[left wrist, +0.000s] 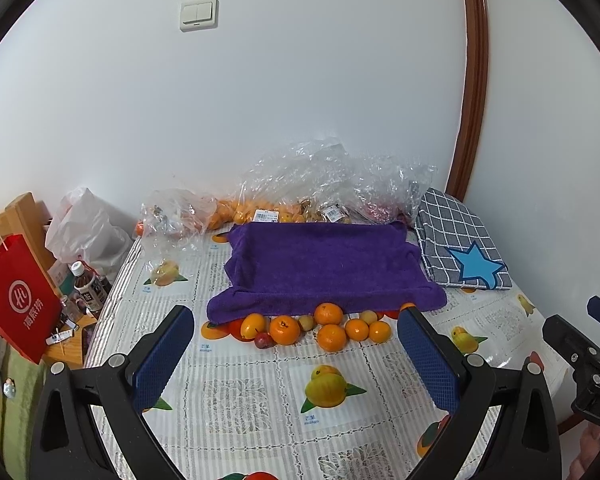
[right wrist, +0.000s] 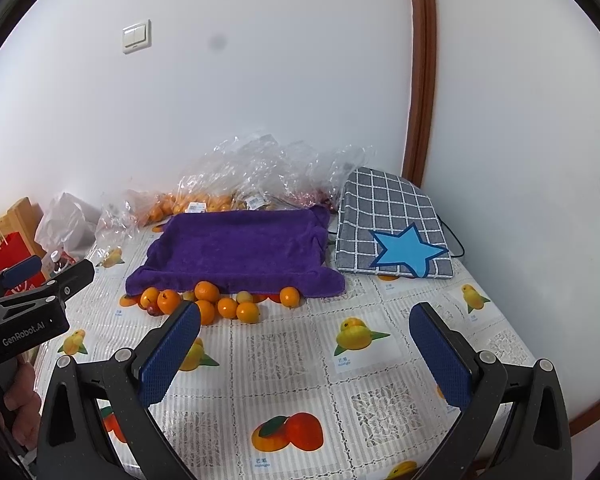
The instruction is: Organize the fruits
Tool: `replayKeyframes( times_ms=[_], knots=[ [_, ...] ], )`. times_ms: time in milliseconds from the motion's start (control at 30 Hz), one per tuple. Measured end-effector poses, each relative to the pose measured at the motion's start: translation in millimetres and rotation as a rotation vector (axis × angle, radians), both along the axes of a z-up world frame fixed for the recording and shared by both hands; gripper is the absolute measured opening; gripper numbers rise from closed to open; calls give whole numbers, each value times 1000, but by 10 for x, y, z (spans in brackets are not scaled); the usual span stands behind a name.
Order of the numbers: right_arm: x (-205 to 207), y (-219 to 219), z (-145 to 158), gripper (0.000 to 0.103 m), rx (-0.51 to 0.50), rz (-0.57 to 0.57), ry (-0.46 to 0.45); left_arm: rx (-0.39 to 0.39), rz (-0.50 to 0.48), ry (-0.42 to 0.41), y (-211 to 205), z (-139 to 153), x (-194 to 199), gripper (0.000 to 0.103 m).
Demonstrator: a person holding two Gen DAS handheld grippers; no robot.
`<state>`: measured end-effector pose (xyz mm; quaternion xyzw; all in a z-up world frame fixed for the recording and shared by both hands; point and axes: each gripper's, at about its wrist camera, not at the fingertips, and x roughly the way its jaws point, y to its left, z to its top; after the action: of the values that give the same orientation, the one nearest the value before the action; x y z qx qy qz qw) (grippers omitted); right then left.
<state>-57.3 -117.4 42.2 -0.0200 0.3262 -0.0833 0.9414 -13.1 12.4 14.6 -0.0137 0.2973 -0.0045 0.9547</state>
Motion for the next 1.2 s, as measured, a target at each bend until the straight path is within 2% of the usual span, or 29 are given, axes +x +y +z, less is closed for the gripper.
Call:
replayKeyframes(
  times_ms=[1200],
  knots=[
    [-28, 27, -41, 103, 1, 3, 1, -17, 9, 4, 69, -16, -18, 103]
  ],
)
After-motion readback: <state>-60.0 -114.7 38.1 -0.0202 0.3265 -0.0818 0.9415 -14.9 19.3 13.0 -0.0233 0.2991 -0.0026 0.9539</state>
